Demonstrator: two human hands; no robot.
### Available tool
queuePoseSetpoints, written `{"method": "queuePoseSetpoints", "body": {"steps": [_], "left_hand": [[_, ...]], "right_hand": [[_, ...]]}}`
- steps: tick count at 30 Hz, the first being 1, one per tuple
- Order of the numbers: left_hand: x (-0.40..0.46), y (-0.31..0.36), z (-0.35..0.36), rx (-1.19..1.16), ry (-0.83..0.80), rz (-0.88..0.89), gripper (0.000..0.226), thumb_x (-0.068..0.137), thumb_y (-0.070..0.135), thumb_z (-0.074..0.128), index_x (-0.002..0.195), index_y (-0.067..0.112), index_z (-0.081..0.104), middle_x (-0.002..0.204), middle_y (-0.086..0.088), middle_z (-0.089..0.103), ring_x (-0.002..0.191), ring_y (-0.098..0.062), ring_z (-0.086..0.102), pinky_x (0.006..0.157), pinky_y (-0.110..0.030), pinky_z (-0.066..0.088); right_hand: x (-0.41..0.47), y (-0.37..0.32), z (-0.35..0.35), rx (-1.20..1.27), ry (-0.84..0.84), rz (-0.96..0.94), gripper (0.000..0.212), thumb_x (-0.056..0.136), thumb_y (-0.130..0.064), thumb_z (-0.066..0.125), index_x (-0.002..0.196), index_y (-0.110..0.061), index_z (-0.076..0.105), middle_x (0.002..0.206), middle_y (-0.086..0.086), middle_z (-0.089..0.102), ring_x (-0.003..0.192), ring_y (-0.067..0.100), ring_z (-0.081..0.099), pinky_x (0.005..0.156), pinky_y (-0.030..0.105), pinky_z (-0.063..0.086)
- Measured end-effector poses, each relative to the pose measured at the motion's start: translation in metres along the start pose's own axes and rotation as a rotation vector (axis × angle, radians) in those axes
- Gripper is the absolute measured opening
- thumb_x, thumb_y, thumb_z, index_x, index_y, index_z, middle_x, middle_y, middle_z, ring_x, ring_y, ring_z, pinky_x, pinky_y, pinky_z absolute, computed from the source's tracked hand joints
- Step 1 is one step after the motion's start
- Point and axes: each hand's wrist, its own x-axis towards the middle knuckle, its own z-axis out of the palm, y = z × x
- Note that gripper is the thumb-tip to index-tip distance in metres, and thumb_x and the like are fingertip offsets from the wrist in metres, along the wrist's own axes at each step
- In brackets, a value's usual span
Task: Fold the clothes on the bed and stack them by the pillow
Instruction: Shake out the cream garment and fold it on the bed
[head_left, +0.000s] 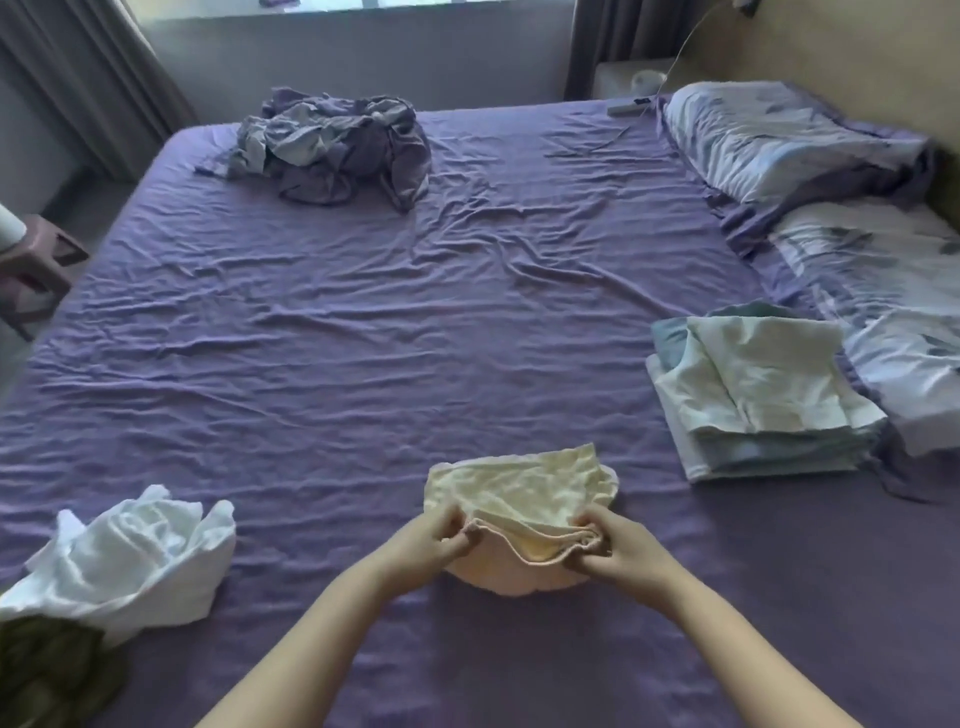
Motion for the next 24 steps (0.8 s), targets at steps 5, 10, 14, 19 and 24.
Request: {"method": "queuePoseSetpoints", "body": {"steps": [5,10,14,19,24], "left_hand": [[0.008,-0.046,0.040,0.001,-0.038,-0.139,0.022,0.094,0.036,0.050,0.075,0.028,0.043,0.077,0.013,0.050,0.069,-0.002,0.043,0.065,-0.021,0.037],[0.008,-0.084,0.066,0.014,-0.022,-0.238,0.023,0.097,0.039,0.043,0.078,0.025,0.045,0.082,0.012,0.057,0.073,0.001,0.050,0.065,-0.013,0.038],[0.031,-0.093,0.064,0.021,0.135,-0.230,0.020,0.097,0.037,0.042,0.082,0.024,0.041,0.083,0.007,0.060,0.077,-0.010,0.056,0.067,-0.025,0.039],[0.061,-0.095,0.063,0.098,0.480,-0.239,0.018,0.095,0.037,0.045,0.087,0.021,0.044,0.079,0.008,0.061,0.081,-0.020,0.058,0.062,-0.034,0.034],[0.085,-0.098,0.081,0.474,0.742,-0.311,0.026,0.086,0.030,0.061,0.107,0.015,0.062,0.122,-0.009,0.058,0.118,-0.030,0.048,0.099,-0.044,0.035]], "right_hand": [[0.010,0.042,0.029,0.064,-0.119,0.063,0.016,0.074,-0.023,0.072,0.077,-0.025,0.057,0.067,-0.011,0.059,0.061,-0.007,0.048,0.060,0.014,0.039],[0.022,0.066,0.050,-0.051,-0.210,0.074,0.021,0.080,-0.032,0.067,0.076,-0.035,0.046,0.069,-0.014,0.058,0.064,-0.014,0.052,0.063,0.010,0.039],[0.056,0.067,0.050,-0.052,-0.047,0.059,0.023,0.077,-0.034,0.072,0.084,-0.037,0.050,0.077,-0.019,0.062,0.074,-0.010,0.056,0.066,0.010,0.040],[0.106,0.067,0.062,-0.061,0.133,0.058,0.036,0.082,-0.029,0.069,0.114,-0.025,0.054,0.093,-0.012,0.059,0.093,0.009,0.058,0.073,0.021,0.036],[0.136,0.071,0.084,-0.272,0.259,0.005,0.051,0.084,-0.021,0.066,0.131,-0.014,0.047,0.123,0.006,0.057,0.116,0.025,0.053,0.098,0.034,0.039]]}}
